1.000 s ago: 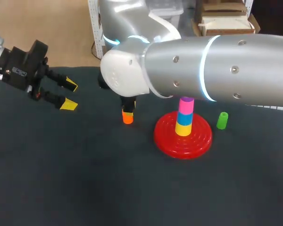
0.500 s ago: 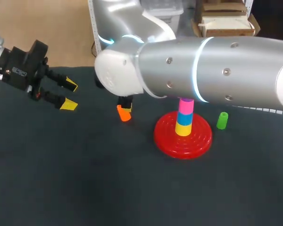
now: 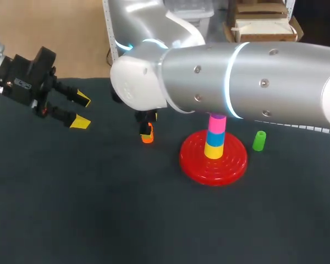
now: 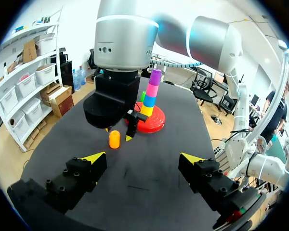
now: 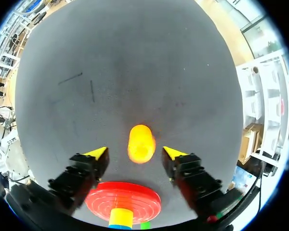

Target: Pick up and stack the cylinders on the red base in this order: pink,purple,orange,green

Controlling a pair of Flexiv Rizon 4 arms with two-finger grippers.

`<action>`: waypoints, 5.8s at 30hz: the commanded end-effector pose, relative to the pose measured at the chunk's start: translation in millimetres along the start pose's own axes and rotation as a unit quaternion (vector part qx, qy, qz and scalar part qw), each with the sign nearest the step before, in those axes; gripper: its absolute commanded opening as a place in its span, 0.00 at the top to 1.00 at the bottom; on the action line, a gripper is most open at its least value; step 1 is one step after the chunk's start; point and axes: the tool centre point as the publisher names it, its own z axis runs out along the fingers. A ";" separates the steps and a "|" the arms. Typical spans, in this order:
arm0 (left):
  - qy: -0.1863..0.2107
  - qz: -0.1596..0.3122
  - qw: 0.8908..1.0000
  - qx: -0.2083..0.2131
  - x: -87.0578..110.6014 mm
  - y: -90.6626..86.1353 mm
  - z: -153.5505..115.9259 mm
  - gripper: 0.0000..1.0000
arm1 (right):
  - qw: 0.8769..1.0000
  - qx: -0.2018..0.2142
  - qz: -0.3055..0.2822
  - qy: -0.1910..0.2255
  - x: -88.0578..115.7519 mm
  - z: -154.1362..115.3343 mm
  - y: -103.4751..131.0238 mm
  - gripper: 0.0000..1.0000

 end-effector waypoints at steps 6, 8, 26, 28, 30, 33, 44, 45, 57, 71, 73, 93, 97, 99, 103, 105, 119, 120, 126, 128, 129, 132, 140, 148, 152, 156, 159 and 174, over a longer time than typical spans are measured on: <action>-0.001 0.001 1.000 0.000 1.5 0.1 -0.1 0.00 | 1.000 0.004 -0.001 -0.005 2.1 1.0 2.2 0.00; -0.001 0.001 1.000 0.000 1.5 0.1 -0.1 0.00 | 1.000 0.004 -0.002 -0.005 0.1 0.8 1.7 0.00; -0.001 0.001 1.000 0.000 1.5 0.1 -0.1 0.00 | 1.000 0.004 -0.005 -0.010 -6.3 -0.1 2.3 0.93; -0.001 0.001 1.000 0.000 1.5 0.1 -0.1 0.00 | 1.000 0.005 -0.005 -0.010 -5.8 0.0 2.6 1.00; -0.001 0.001 1.000 0.000 1.5 0.1 -0.1 0.00 | 1.000 0.005 -0.003 -0.009 -5.1 0.3 2.7 1.00; -0.001 0.001 1.000 0.000 1.5 0.1 -0.1 0.00 | 1.000 0.010 0.001 -0.006 -3.9 -0.8 3.1 1.00; -0.001 0.001 1.000 0.000 1.5 0.1 -0.1 0.00 | 0.997 0.065 0.000 -0.034 16.0 -89.9 8.1 1.00; -0.001 0.001 1.000 0.000 1.5 0.1 -0.1 0.00 | 0.997 0.071 -0.001 -0.041 23.6 -107.7 10.4 1.00; -0.001 0.001 1.000 0.000 1.5 0.1 -0.1 0.00 | 0.992 0.114 0.013 -0.059 122.8 -213.9 49.8 1.00; -0.001 0.001 1.000 0.000 1.5 0.1 -0.1 0.00 | 0.985 0.088 0.110 -0.099 185.0 -215.1 27.6 1.00; -0.001 0.001 1.000 0.000 1.5 0.1 -0.1 0.00 | 0.985 0.085 0.112 -0.102 183.6 -215.8 24.7 1.00; -0.001 0.001 1.000 0.000 1.5 0.1 -0.1 0.00 | 0.993 0.023 0.085 -0.078 188.0 -211.0 39.6 1.00; -0.001 0.001 1.000 0.000 1.5 0.1 -0.1 0.00 | 0.994 0.025 0.082 -0.068 189.8 -214.1 37.7 1.00; -0.001 0.001 1.000 0.000 1.5 0.1 -0.1 0.00 | 0.994 0.026 0.080 -0.067 188.5 -215.1 36.0 1.00; -0.001 0.001 1.000 0.000 1.5 0.1 -0.1 0.00 | 0.994 0.028 0.078 -0.064 182.2 -213.7 31.2 1.00; -0.001 0.001 1.000 0.000 1.5 0.1 -0.1 0.00 | 0.995 0.027 0.076 -0.063 179.3 -212.7 28.8 1.00; -0.001 0.001 1.000 0.000 1.5 0.1 -0.1 0.00 | 0.996 0.021 0.076 -0.037 178.7 -204.4 20.5 1.00; -0.001 0.001 1.000 0.000 1.5 0.1 -0.1 0.00 | 0.996 0.020 0.076 -0.038 177.8 -204.5 20.4 1.00; -0.001 0.001 1.000 0.000 1.5 0.1 -0.1 0.00 | 0.996 0.020 0.070 -0.042 174.6 -206.6 24.9 1.00; -0.001 0.001 1.000 0.000 1.5 0.1 -0.1 0.00 | 0.997 0.019 0.069 -0.042 175.1 -205.9 26.1 1.00; -0.001 0.001 1.000 0.000 1.5 0.1 -0.1 0.00 | 0.997 0.018 0.069 -0.042 175.3 -205.6 27.0 1.00; -0.001 0.001 1.000 0.000 1.5 0.1 -0.1 0.00 | 0.997 0.017 0.068 -0.042 175.7 -205.2 29.4 1.00; -0.001 0.001 1.000 0.000 1.5 0.1 -0.1 0.00 | 0.997 0.019 0.071 -0.040 180.7 -206.4 31.2 1.00; -0.001 0.001 1.000 0.000 1.5 0.1 -0.1 0.00 | 0.997 0.023 0.071 -0.039 181.5 -209.0 30.6 1.00; -0.001 0.001 1.000 0.000 1.5 0.1 -0.1 0.00 | 0.997 0.021 0.069 -0.038 180.8 -208.3 30.9 1.00; -0.001 0.001 1.000 0.000 1.5 0.1 -0.1 0.00 | 0.997 0.020 0.070 -0.036 180.4 -207.0 30.9 1.00; -0.001 0.001 1.000 0.000 1.5 0.1 -0.1 0.00 | 0.997 0.019 0.070 -0.035 180.6 -206.0 29.9 1.00; -0.001 0.001 1.000 0.000 1.5 0.1 -0.1 0.00 | 0.997 0.017 0.071 -0.033 182.2 -206.5 30.8 1.00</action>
